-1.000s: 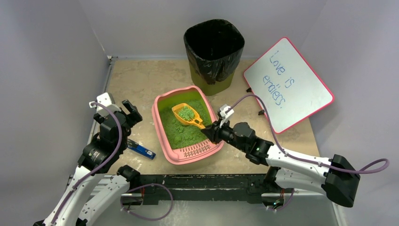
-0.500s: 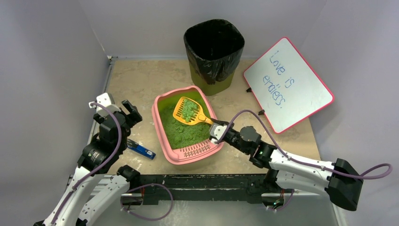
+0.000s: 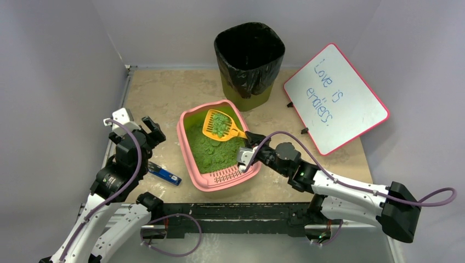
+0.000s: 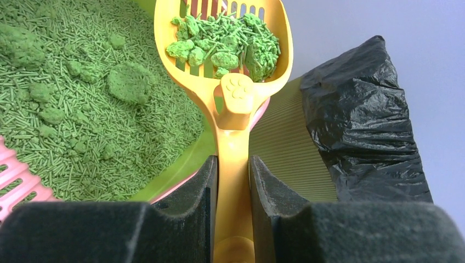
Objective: Clean the litter box
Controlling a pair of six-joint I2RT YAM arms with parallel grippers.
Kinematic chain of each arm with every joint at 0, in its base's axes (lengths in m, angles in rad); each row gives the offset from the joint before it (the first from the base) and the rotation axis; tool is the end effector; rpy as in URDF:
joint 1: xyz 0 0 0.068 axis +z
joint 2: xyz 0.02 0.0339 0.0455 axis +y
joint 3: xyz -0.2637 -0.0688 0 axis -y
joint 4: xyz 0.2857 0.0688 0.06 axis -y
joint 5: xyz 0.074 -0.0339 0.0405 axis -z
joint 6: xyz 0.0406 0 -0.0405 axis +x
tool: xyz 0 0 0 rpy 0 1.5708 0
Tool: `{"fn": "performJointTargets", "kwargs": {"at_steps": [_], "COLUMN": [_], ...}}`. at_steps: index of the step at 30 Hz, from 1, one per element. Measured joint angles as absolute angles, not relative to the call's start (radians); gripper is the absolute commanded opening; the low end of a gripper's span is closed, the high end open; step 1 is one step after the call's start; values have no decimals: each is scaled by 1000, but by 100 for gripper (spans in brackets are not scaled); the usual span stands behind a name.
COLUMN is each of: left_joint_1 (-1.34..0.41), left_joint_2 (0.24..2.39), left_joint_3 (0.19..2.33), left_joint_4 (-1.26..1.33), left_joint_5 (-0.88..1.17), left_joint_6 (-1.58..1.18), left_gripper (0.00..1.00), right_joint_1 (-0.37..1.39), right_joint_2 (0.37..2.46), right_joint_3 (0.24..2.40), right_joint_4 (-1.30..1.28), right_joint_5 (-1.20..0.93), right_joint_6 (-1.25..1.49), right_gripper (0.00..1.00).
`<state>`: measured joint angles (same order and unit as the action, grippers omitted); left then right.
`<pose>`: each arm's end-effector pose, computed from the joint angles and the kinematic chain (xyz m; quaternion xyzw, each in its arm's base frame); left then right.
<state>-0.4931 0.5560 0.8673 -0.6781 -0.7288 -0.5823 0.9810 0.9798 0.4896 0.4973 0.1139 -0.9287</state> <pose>0.1423 -0.0457 0.3599 -0.2360 0.7603 -0.0187 0.6049 0.1527 0.2199 0.2517 -0.5508 0.4394 -0.0216 0.7093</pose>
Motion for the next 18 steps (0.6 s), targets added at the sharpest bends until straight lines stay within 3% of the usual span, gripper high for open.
{"fn": "performJointTargets", "kwargs": {"at_steps": [18], "left_joint_1": [-493], "left_joint_2": [556], "left_joint_3": [867], "left_joint_4": [-678], "left_joint_5": [-729], "left_joint_6": [-582], "left_gripper": [79], "right_joint_1": [981], "right_joint_2": [997], "right_joint_3": [488], "right_joint_4": [505], "right_joint_5": [174], "right_joint_6": [-996], "right_gripper": [0]}}
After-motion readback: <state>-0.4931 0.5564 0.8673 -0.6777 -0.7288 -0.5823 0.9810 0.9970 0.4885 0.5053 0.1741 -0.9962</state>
